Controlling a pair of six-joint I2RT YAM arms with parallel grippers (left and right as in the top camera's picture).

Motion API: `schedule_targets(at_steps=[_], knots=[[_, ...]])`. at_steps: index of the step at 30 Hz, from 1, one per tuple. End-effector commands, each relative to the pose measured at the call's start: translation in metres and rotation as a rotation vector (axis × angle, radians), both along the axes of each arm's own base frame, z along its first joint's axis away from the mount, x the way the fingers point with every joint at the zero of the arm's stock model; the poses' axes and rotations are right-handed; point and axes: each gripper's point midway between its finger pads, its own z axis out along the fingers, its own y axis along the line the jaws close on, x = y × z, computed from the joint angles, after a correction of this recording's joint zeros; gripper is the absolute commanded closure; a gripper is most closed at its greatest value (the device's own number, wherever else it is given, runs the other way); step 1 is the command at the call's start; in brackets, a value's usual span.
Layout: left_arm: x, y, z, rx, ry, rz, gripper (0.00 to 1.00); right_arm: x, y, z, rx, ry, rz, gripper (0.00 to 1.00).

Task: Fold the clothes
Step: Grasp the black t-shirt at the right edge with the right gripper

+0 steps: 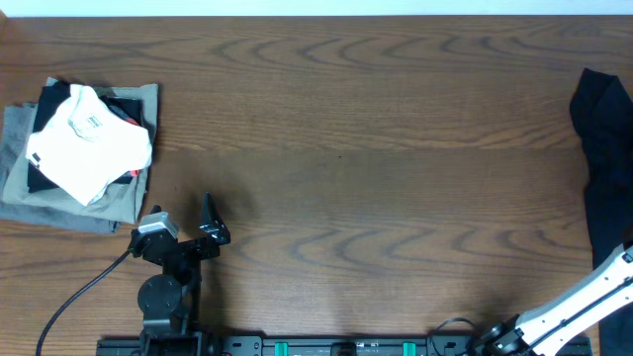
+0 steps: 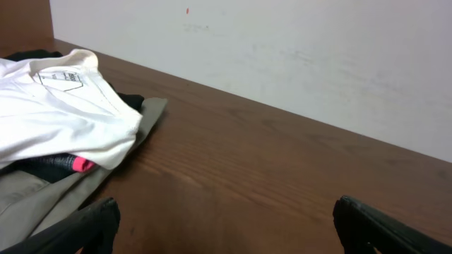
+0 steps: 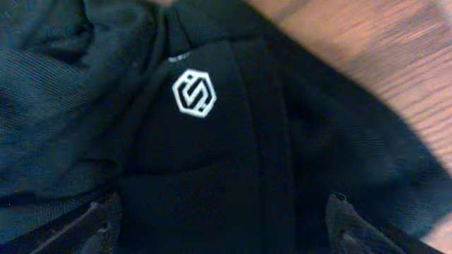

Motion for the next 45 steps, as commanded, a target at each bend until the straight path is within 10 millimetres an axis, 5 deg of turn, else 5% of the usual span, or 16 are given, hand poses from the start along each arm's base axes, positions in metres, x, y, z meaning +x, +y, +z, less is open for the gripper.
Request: schedule_targets(at_steps=[1,8,19,28,38,45], knots=[[-0.001,0.003,-0.018,0.016,0.053,0.011,0.02,0.002,0.001,-0.009,0.027,-0.012,0.007,0.16],[-0.001,0.003,-0.019,0.016,0.054,0.011,0.02,0.003,-0.001,-0.008,0.021,-0.015,0.004,0.34],[-0.001,0.003,-0.018,0.016,0.053,0.011,0.02,0.0,-0.007,0.004,0.006,0.001,-0.037,0.49],[-0.001,0.003,-0.018,0.016,0.053,0.011,0.02,0.006,-0.004,0.028,0.017,0.009,-0.024,0.99],[-0.001,0.003,-0.018,0.016,0.053,0.011,0.02,0.053,0.064,0.037,0.221,-0.131,0.122,0.99],[-0.001,0.003,-0.018,0.016,0.053,0.011,0.02,0.1,0.146,0.04,0.314,-0.138,0.246,0.99]])
